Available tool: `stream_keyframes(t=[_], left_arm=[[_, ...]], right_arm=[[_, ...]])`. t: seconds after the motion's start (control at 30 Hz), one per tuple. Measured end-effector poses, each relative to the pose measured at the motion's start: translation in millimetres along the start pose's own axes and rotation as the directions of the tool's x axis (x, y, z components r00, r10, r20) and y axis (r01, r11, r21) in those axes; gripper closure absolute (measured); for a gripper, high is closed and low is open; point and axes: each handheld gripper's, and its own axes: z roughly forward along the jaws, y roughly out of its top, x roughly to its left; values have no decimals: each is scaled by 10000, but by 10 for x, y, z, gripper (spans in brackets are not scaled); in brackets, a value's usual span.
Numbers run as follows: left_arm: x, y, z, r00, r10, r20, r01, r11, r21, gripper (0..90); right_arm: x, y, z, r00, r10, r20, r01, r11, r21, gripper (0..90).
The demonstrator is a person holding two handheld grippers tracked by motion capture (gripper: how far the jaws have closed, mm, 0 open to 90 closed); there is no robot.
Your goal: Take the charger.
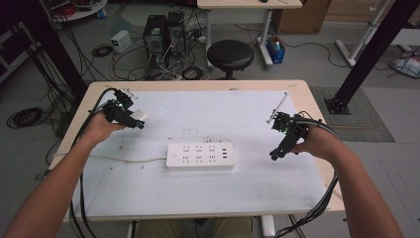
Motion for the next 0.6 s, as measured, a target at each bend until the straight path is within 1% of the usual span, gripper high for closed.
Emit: stream_keyframes(t=[0.03, 0.07, 0.1, 0.13, 0.17, 0.2, 0.23, 0.3, 0.37, 0.4, 0.47, 0.5, 0.53, 0.6], left_arm=[[-50, 7, -52, 9999, 103, 25, -103, 9999, -51, 425], [-106, 15, -103, 9998, 209, -21, -209, 9997, -152, 425], [-160, 25, -158, 9994, 332, -84, -334, 9992, -226, 425], [-211, 38, -212, 9990, 429, -126, -433, 9987, -286, 425], [-254, 52, -269, 9981, 597, -123, -600, 9978, -281, 425], [-301, 66, -322, 9975, 703, -121, -706, 9969, -350, 425], [-345, 80, -378, 9963, 846, -129, -851, 9957, -360, 425], [-421, 105, -475, 9948, 1022, -4, -1021, 9935, -513, 425], [-481, 124, -553, 9936, 1114, 165, -1102, 9920, -617, 425], [-501, 132, -586, 9928, 1178, 229, -1161, 9912, -643, 425], [-532, 135, -642, 9922, 1152, 470, -1112, 9906, -795, 425], [-546, 132, -666, 9914, 1175, 586, -1122, 9899, -866, 425], [-562, 128, -686, 9903, 1190, 713, -1122, 9894, -925, 425], [-593, 116, -719, 9885, 1288, 792, -1211, 9881, -948, 425]], right_arm=[[3, 9, -5, 9998, -179, 27, 179, 9998, -76, 12], [10, 14, -9, 9998, -192, 51, 192, 9998, -80, 12], [26, 20, -12, 10000, -79, 48, 80, 9999, -69, 12], [29, 24, -10, 9999, -152, 63, 153, 9998, -98, 12], [40, 28, -10, 9999, -100, 87, 101, 9999, -90, 12], [40, 29, -10, 9997, -217, 117, 218, 9997, -67, 12], [54, 31, -9, 9998, -154, 93, 155, 9998, -100, 12], [63, 31, -15, 9996, -263, 131, 264, 9996, -115, 12], [83, 29, -23, 9997, -209, 155, 212, 9997, -148, 12], [82, 28, -29, 9994, -309, 158, 311, 9994, -157, 12], [100, 25, -37, 9996, -245, 134, 248, 9993, -276, 12], [112, 22, -47, 9997, -191, 169, 195, 9995, -252, 12], [107, 18, -53, 9993, -333, 176, 338, 9990, -286, 12], [125, 12, -63, 9995, -238, 205, 245, 9991, -352, 12]])
